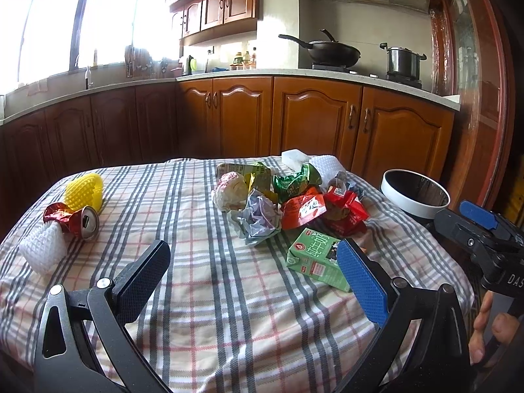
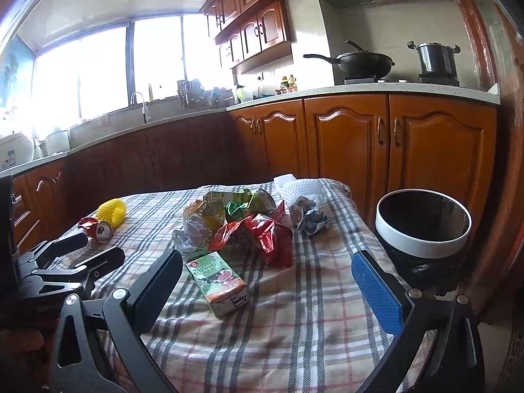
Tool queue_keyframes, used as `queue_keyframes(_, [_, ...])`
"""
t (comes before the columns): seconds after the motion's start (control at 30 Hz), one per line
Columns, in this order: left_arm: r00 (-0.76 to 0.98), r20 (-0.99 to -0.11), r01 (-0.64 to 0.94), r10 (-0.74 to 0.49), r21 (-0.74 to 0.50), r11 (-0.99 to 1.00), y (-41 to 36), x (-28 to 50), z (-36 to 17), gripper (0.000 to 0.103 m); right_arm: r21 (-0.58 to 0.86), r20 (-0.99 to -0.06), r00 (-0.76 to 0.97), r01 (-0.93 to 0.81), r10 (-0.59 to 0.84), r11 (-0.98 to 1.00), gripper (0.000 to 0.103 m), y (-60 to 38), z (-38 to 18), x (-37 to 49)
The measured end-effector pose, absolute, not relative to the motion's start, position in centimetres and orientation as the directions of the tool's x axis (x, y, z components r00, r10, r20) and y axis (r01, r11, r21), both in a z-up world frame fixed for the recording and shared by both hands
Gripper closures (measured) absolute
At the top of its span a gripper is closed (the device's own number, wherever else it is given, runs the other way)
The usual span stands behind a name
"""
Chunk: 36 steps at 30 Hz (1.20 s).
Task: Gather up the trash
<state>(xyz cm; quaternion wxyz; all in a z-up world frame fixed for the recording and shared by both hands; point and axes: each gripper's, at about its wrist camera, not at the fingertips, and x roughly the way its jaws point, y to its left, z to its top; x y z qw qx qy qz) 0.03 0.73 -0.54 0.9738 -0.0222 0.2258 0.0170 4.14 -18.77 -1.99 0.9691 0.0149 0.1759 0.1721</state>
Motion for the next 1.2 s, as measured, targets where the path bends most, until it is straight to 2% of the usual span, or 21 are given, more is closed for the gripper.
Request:
queue_keyframes(0.73, [0.891,-0.453,-0.046,0.029,-0.027,0.999,0.9,0.2,-0.9,0.000,0.104,-0.343,0.864,-0.357,0.370,0.928,0.000,-18.4,-2.2,4.4])
queue_keyframes(1.13, [0.853,-0.521,-0.067,0.036,-0.042,0.997,2.9,2.8,-1.9,0.004,0.140,-0.394,0.800,-0.434,0.452,0.890,0.000,-17.5,-3.4,6.3])
queue_keyframes(1.2, [0.845,-0.534,-0.069,0.035,-0.044,0.997,3.1,3.4,-2.0,0.005,0.151,-0.414,0.776,-0.457,0.475,0.877,0.003,-17.1,-3.7,6.8])
